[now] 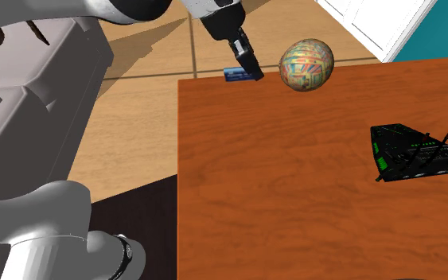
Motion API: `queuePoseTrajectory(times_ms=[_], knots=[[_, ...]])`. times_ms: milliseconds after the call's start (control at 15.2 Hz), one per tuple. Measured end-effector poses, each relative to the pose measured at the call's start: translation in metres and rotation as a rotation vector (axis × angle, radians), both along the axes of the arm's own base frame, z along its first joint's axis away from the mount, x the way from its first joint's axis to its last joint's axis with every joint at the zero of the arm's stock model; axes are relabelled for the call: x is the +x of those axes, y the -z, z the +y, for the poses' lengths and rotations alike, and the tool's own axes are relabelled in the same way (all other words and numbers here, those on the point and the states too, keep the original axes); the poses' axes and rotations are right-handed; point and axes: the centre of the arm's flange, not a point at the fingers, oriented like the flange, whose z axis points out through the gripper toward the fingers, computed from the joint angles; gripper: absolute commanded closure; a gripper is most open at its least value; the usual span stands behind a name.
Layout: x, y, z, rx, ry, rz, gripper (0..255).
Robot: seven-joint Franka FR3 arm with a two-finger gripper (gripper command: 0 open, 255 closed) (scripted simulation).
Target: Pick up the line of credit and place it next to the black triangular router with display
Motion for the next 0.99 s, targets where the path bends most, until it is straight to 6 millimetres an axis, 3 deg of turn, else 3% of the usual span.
queuePoseTrajectory(times_ms=[990], knots=[[0.136,-0.002,-0.136,0.001,0.001,0.0,255]])
